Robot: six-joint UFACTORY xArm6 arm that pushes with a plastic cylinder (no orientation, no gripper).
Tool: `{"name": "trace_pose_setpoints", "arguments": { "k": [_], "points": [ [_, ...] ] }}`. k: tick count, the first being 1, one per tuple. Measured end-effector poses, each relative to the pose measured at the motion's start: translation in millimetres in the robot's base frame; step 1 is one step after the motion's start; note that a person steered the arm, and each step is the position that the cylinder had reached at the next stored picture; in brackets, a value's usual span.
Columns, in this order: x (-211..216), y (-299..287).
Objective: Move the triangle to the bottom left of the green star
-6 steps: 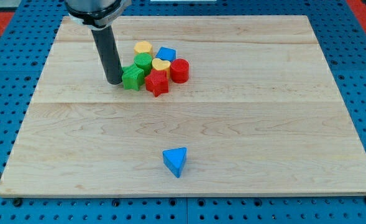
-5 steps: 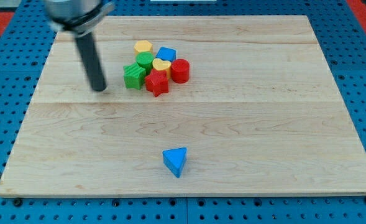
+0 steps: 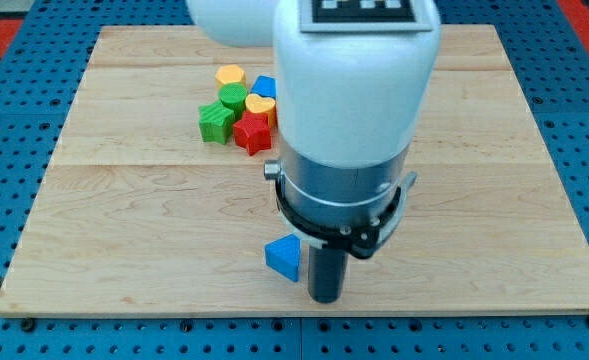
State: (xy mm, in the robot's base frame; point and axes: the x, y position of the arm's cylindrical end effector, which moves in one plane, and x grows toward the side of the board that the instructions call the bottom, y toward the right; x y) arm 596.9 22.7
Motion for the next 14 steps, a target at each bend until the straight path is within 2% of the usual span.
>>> {"name": "trace_pose_setpoints", "arguments": {
  "k": [1, 2, 3, 4, 6, 9, 11, 12, 13, 14],
  "points": [
    [-39, -52],
    [-49, -96],
    [-60, -120],
    [-98, -140],
    [-126, -166],
    [-168, -264],
    [-169, -154],
    [-169, -142],
    [-148, -184],
    [-131, -132]
  ]
}}
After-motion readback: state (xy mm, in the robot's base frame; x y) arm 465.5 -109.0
